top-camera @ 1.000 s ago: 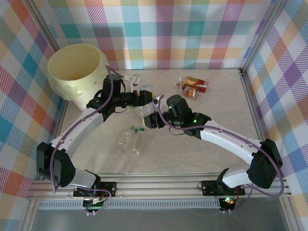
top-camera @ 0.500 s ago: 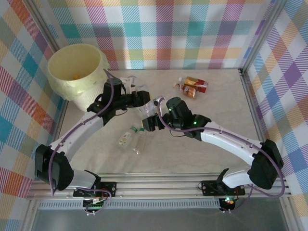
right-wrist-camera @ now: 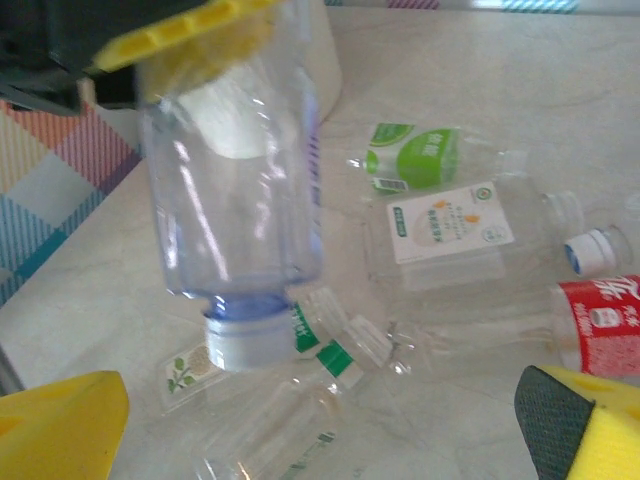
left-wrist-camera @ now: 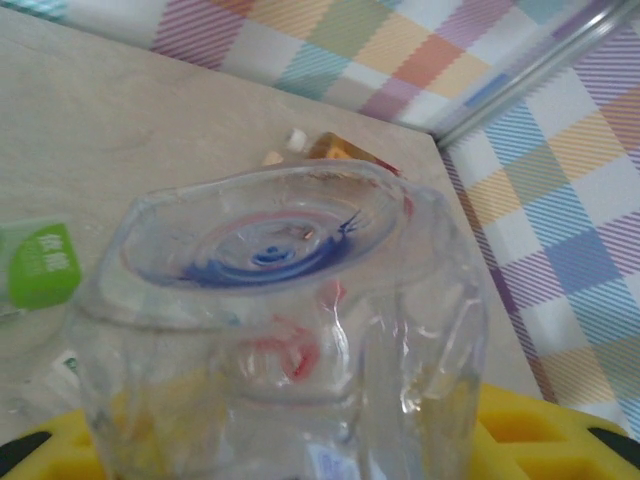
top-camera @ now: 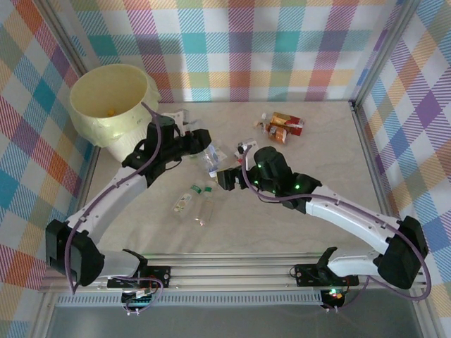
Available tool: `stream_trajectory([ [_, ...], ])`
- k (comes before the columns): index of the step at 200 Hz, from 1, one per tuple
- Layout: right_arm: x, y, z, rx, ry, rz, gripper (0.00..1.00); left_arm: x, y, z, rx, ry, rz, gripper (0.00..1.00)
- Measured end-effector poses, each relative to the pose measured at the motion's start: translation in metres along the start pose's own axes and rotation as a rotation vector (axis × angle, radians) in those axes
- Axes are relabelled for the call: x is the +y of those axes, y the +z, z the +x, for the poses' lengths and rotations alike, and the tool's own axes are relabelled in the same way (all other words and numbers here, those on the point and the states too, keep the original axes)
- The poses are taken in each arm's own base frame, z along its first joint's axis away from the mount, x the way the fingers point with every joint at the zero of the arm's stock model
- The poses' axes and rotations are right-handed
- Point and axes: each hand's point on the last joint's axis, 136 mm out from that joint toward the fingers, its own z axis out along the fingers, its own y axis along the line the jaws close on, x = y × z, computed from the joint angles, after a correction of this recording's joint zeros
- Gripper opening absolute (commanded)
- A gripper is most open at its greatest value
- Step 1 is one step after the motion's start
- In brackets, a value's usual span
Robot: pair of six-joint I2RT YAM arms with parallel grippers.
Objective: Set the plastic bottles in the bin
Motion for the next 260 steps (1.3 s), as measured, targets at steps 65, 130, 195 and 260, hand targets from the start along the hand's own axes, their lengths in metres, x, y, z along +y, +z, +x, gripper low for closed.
stream_trajectory([
  [65,-0.022,-0.008,-0.002,-0.07,0.018,0.102,1.0,0.006,-0.068,-0.043,-0.169,0.068,-0.16,0.5],
  [130,-0.027,-0.009,-0.009,-0.109,0.032,0.133,1.0,-0.006,-0.143,-0.113,-0.389,0.181,-0.284,0.49],
  [195,-0.03,-0.009,-0.01,-0.115,0.034,0.15,1.0,0.008,-0.184,-0.199,-0.575,0.233,-0.492,0.49],
  [260,-0.032,-0.01,-0.007,-0.103,0.066,0.163,1.0,0.072,-0.185,-0.257,-0.625,0.191,-0.673,0.48],
])
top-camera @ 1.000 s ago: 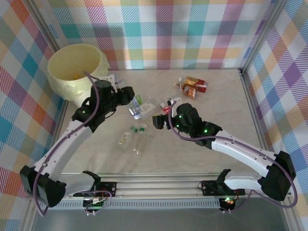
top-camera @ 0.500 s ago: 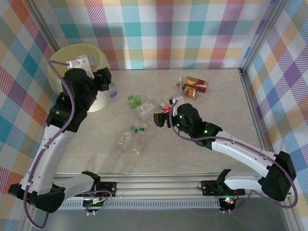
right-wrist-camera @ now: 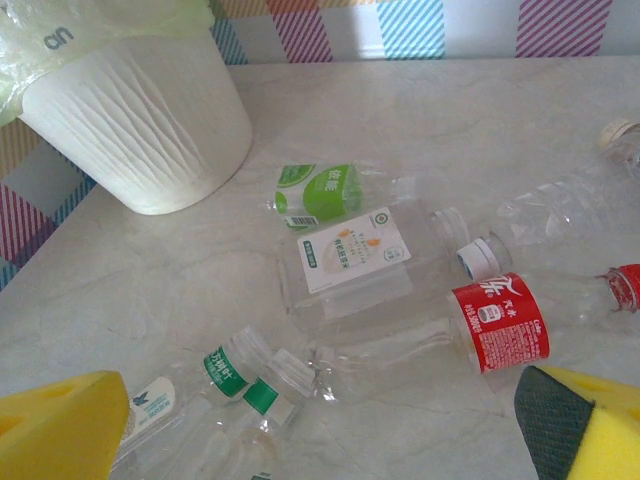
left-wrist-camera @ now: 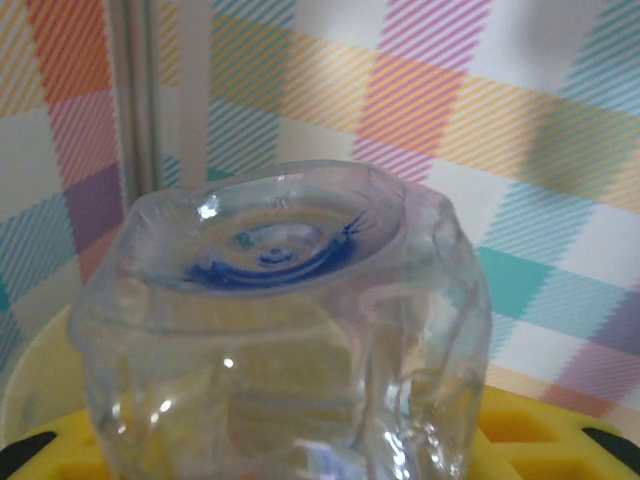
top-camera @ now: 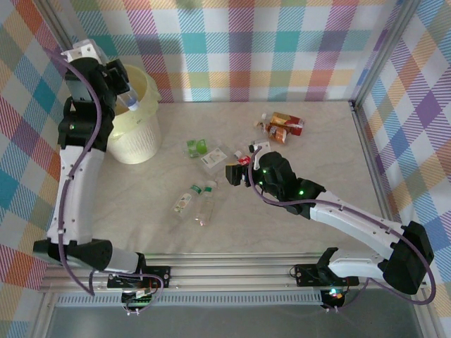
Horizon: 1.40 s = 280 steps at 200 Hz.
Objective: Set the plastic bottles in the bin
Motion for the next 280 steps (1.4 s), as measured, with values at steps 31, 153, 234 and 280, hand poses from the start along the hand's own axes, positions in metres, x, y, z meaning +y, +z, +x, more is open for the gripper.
stream_trajectory([
  [31,-0.003,-0.004,-0.001,-0.002,0.01,0.011,1.0,0.022,0.041,0.005,0.026,0.008,-0.067,0.48],
  [153,-0.014,-0.012,-0.005,-0.032,0.064,0.063,1.0,0.072,0.172,0.103,0.271,0.014,-0.06,0.49],
  [234,-0.017,-0.012,-0.001,-0.017,0.085,0.076,1.0,0.049,0.19,0.175,0.487,-0.076,0.119,0.49],
  [280,-0.016,-0.012,0.0,-0.014,0.091,0.075,1.0,0.035,0.189,0.198,0.551,-0.066,0.222,0.51],
])
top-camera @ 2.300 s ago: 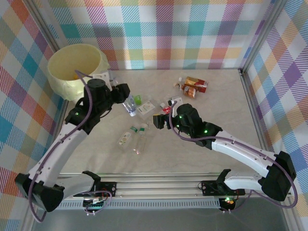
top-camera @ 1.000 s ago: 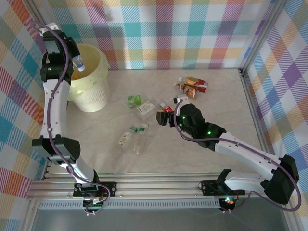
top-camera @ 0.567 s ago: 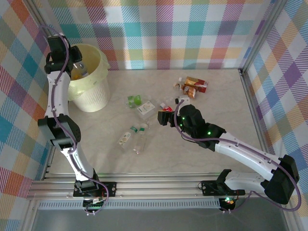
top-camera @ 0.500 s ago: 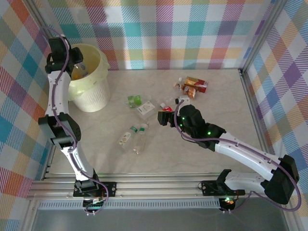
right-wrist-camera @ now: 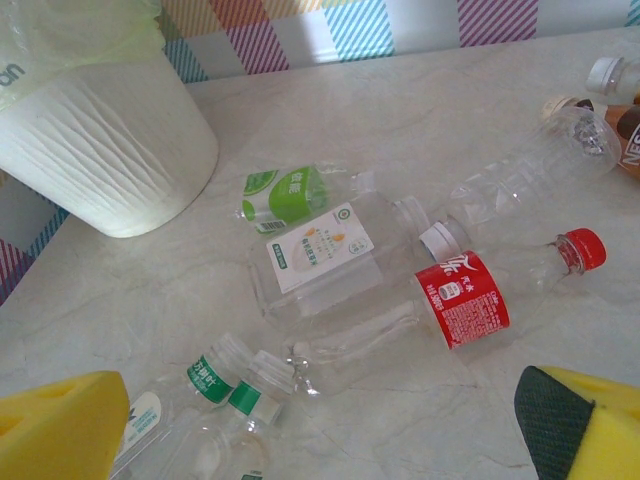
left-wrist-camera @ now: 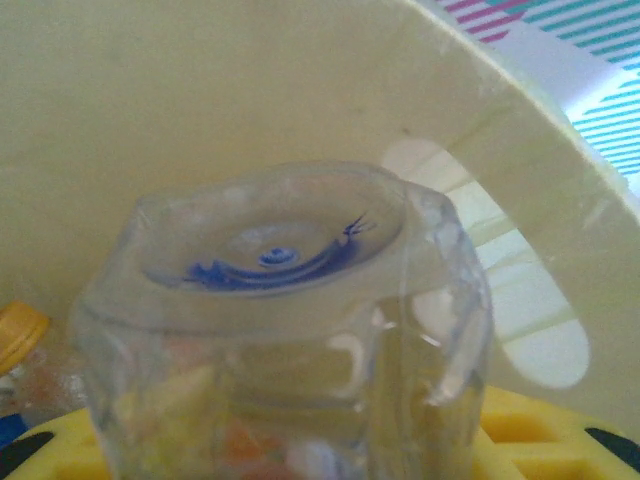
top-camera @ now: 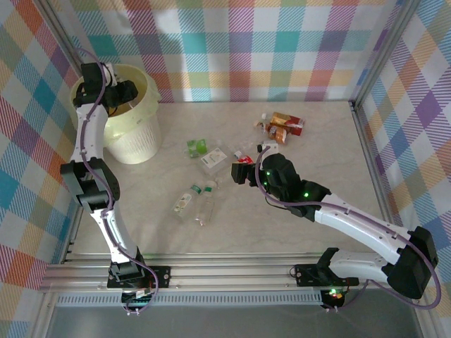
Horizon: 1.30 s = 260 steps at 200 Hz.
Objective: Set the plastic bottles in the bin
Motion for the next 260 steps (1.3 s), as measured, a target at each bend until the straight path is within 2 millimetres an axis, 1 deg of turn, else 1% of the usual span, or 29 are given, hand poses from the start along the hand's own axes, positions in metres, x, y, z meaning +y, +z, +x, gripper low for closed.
stream_trajectory([
  [13,0.0,0.0,0.001,0.004,0.0,-0.001,1.0,0.0,0.004,0.008,0.021,0.016,0.013,0.54],
  [37,-0.001,0.001,0.003,0.013,-0.003,0.004,1.0,0.001,0.012,0.027,0.068,0.039,0.034,0.61],
  [58,-0.003,0.002,0.007,0.024,-0.005,0.012,1.0,0.0,0.014,0.034,0.09,0.049,0.047,0.68],
  [87,-0.006,0.003,0.01,0.035,0.0,0.027,1.0,-0.003,0.008,0.03,0.08,0.052,0.054,0.76],
  [135,-0.009,0.004,0.011,0.04,0.006,0.043,1.0,-0.005,-0.008,0.016,0.037,0.047,0.032,0.91],
  [156,-0.009,0.006,0.014,0.046,0.004,0.047,1.0,-0.008,-0.019,0.008,0.011,0.03,0.022,1.0],
  [176,-0.01,0.006,0.015,0.049,0.003,0.049,1.0,-0.011,-0.032,-0.002,-0.021,0.016,0.017,1.0],
  [197,-0.01,0.007,0.014,0.048,0.002,0.053,1.0,-0.02,-0.047,-0.011,-0.056,0.019,0.015,1.0],
  [221,-0.011,0.007,0.014,0.046,0.002,0.055,1.0,-0.029,-0.069,-0.025,-0.114,0.028,-0.013,1.0],
  [234,-0.011,0.007,0.014,0.046,0.002,0.055,1.0,-0.038,-0.083,-0.032,-0.158,0.031,-0.021,1.0],
  [260,-0.011,0.007,0.015,0.047,0.002,0.056,1.0,-0.056,-0.113,-0.039,-0.223,0.019,-0.029,1.0],
])
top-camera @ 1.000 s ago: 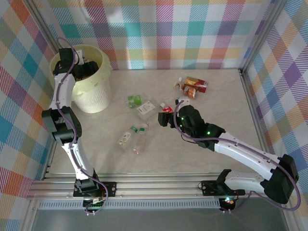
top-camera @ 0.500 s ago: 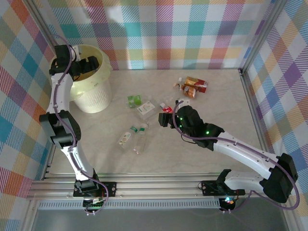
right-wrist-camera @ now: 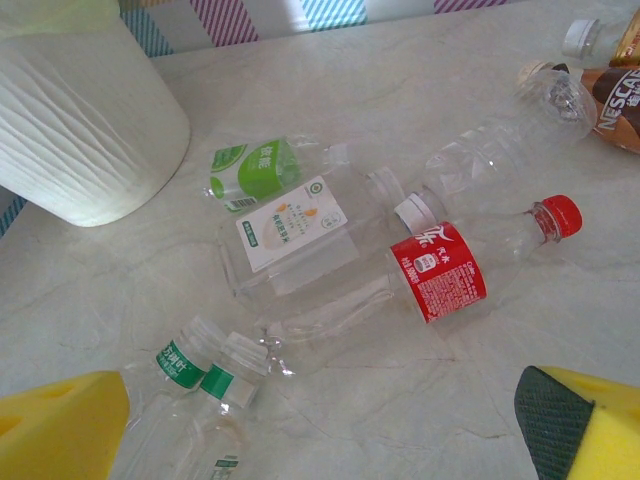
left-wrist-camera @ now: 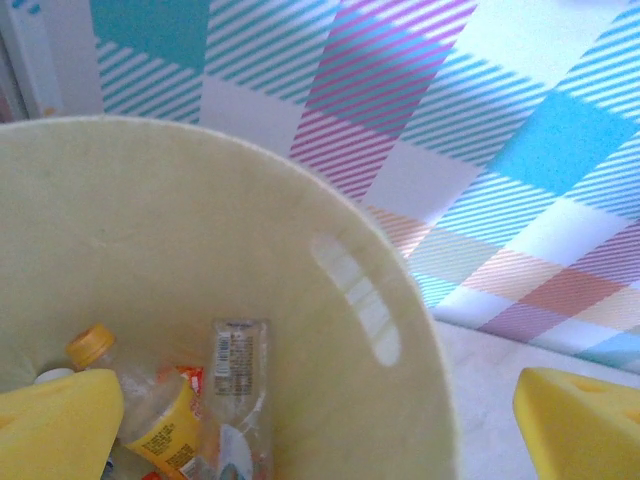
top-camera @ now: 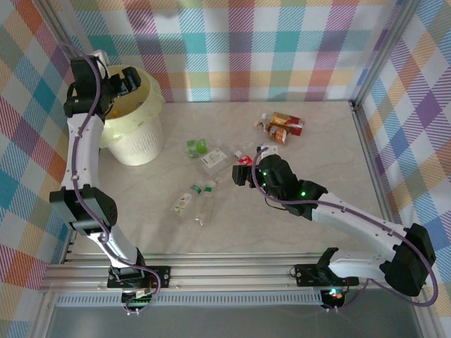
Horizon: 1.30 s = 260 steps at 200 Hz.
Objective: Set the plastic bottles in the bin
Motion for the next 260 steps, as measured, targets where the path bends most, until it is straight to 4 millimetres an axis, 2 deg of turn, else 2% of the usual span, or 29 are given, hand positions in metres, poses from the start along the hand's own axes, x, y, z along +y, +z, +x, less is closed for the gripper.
stream_trajectory([
  [29,0.0,0.003,0.002,0.007,-0.003,0.005,1.0,-0.022,-0.03,-0.004,-0.058,-0.001,-0.015,1.0],
  [58,-0.001,0.005,0.005,0.015,-0.006,0.01,1.0,-0.05,-0.062,0.018,-0.075,-0.006,0.01,1.0],
  [77,-0.003,0.006,0.005,0.011,-0.001,0.023,1.0,-0.07,-0.082,0.043,-0.061,-0.005,0.036,1.0],
  [107,-0.011,0.007,0.001,-0.012,0.039,0.065,1.0,-0.109,-0.109,0.094,0.011,0.044,0.12,1.0],
  [135,-0.018,0.007,0.002,-0.023,0.062,0.1,1.0,-0.123,-0.119,0.142,0.132,0.11,0.167,1.0],
  [184,-0.027,0.007,0.008,-0.019,0.075,0.139,1.0,-0.102,-0.114,0.26,0.504,0.234,0.202,0.99],
  [211,-0.028,0.007,0.008,-0.017,0.076,0.147,1.0,-0.086,-0.118,0.303,0.666,0.257,0.173,0.96],
  [245,-0.029,0.01,0.012,-0.006,0.076,0.155,1.0,-0.055,-0.119,0.363,0.844,0.274,0.096,0.93],
  [260,-0.03,0.012,0.015,0.003,0.075,0.161,1.0,-0.046,-0.121,0.382,0.9,0.273,0.078,0.93],
])
